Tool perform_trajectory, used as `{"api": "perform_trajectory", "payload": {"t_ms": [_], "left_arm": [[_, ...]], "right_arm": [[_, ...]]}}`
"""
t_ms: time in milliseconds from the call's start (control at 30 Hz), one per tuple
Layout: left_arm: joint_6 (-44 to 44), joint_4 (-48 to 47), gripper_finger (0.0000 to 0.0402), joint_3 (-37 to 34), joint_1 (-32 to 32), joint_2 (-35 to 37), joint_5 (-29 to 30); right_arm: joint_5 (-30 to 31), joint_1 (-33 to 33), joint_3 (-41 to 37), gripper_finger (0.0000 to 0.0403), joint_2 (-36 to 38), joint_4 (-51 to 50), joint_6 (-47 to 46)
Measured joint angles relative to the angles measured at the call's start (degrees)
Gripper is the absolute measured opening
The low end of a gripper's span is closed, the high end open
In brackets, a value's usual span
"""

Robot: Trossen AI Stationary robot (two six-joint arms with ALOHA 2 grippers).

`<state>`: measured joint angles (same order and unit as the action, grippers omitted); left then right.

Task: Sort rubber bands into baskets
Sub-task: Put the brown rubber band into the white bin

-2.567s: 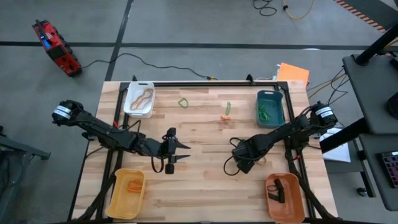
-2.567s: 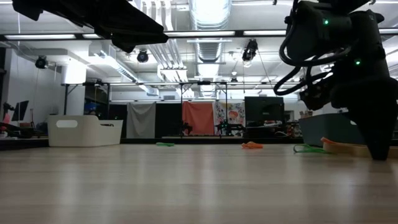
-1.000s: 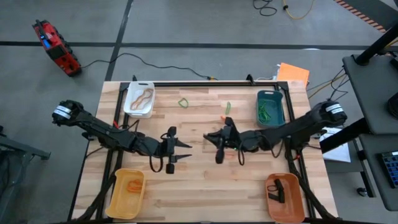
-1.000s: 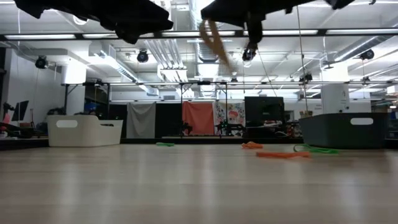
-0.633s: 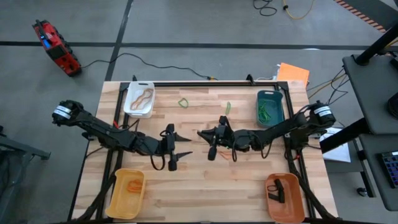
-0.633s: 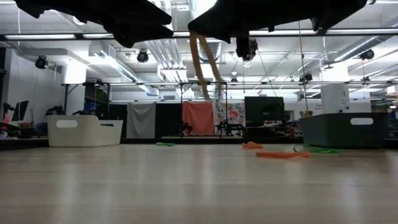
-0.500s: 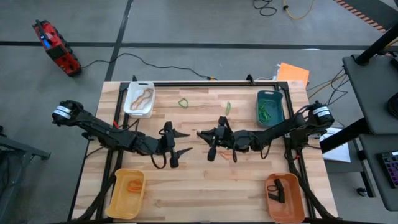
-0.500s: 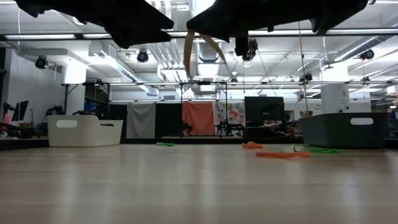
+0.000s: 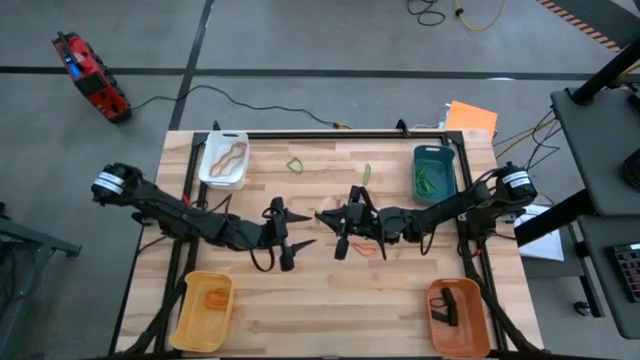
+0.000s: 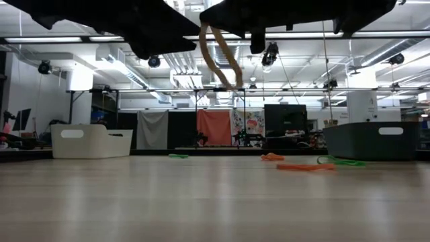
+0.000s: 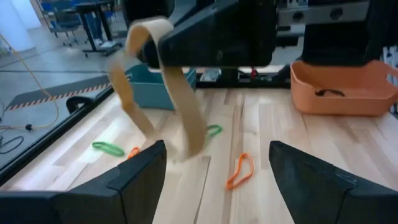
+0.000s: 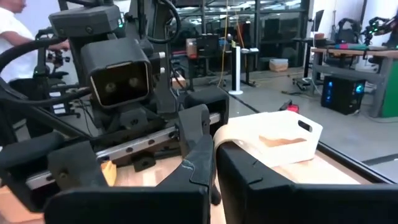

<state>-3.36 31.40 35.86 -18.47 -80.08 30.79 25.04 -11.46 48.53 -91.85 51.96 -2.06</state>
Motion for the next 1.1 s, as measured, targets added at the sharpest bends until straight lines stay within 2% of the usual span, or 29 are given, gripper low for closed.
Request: {"api": "perform_trajectory", "payload": {"t_ms": [300, 500, 767, 1000, 1100], "left_arm": [[1.31, 4.06, 0.0250, 0.07, 0.31, -2.72, -0.17], [1.36, 6.32, 0.0216, 0.11, 0.88, -3.56, -4.96], [1.69, 6.32, 0.0125, 0.11, 1.10, -3.69, -6.32], [2.86, 6.10, 0.0015, 0.11, 1.10, -3.69, -9.07], [2.86, 6.10, 0.0008, 0.11, 1.06, -3.65, -9.07]], "right_arm": [[0.00, 0.00, 0.00, 0.0009, -0.04, -0.01, 0.81], [0.00, 0.00, 0.00, 0.0009, -0.04, 0.17, 1.40], [0.00, 0.00, 0.00, 0.0009, -0.04, 0.20, 1.39], [0.00, 0.04, 0.00, 0.0009, -0.04, 0.20, 1.92], [0.03, 0.04, 0.00, 0.0009, -0.07, -0.25, 1.87]]}}
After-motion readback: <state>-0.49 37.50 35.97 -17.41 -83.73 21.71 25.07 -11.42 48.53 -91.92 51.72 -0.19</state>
